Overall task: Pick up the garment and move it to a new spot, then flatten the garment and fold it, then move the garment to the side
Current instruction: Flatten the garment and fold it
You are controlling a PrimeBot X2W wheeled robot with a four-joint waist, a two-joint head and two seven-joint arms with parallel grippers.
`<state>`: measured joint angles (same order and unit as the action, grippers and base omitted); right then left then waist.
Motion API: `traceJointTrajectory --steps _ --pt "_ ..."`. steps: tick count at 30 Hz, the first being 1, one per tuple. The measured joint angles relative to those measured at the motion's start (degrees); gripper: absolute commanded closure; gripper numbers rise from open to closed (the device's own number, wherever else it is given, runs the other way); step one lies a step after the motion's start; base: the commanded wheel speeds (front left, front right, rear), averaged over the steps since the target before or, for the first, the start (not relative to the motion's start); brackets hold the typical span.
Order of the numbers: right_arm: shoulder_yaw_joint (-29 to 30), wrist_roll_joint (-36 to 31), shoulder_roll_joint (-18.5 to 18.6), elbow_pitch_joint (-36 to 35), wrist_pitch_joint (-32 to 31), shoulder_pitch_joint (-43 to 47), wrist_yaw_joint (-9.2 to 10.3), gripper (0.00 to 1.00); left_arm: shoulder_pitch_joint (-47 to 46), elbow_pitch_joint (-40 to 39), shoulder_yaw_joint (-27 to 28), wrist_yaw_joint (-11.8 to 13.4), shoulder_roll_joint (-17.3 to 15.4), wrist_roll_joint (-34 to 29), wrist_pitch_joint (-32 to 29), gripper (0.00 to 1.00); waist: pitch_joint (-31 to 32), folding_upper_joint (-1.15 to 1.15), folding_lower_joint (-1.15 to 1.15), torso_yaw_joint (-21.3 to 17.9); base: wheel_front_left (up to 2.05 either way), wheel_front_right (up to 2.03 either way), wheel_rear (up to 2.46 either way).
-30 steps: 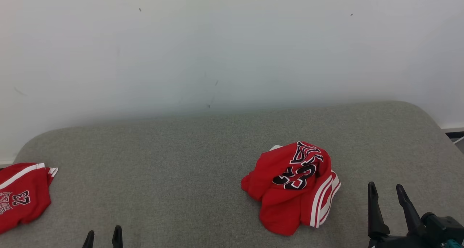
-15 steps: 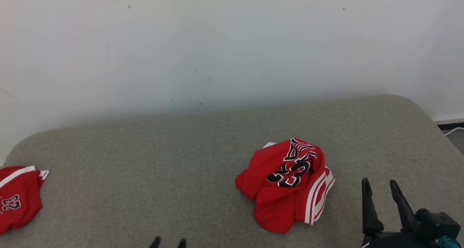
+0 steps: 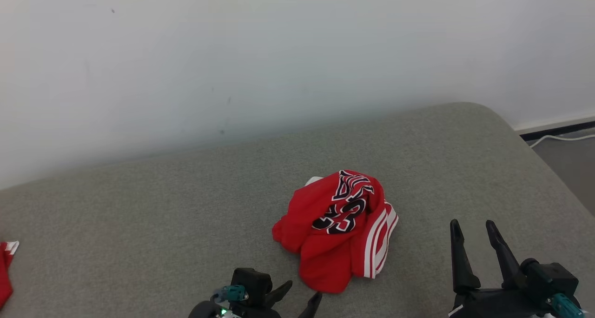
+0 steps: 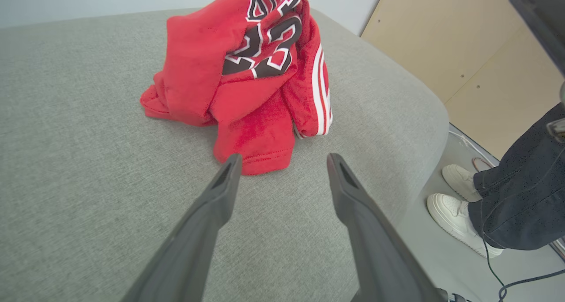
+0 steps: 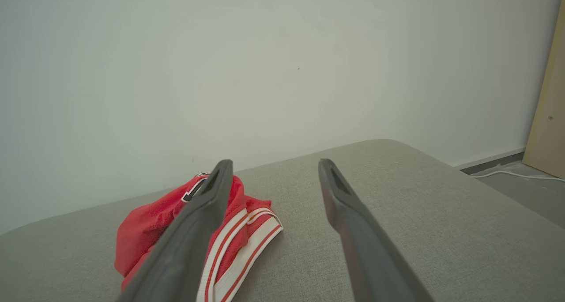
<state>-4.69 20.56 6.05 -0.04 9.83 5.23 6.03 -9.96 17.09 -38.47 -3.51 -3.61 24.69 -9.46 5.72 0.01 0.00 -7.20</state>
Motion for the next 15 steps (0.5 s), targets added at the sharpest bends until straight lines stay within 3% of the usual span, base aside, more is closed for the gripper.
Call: traceJointTrajectory --steps 9,15 --pt "-0.57 -0.57 0.64 -1.89 -0.75 0.06 -0.52 0.00 -5.66 11.40 1.65 3.61 0.00 -1.72 -4.13 0.00 -1.91 0.00 0.01 -5.92 0.00 0.00 0.00" --pt "-0.56 -0.57 0.73 -2.19 -0.81 -0.04 -0.79 0.00 -8.20 15.04 3.09 4.37 0.14 -1.05 -4.63 0.00 -3.69 0.00 0.01 -9.06 0.00 0.00 0.00"
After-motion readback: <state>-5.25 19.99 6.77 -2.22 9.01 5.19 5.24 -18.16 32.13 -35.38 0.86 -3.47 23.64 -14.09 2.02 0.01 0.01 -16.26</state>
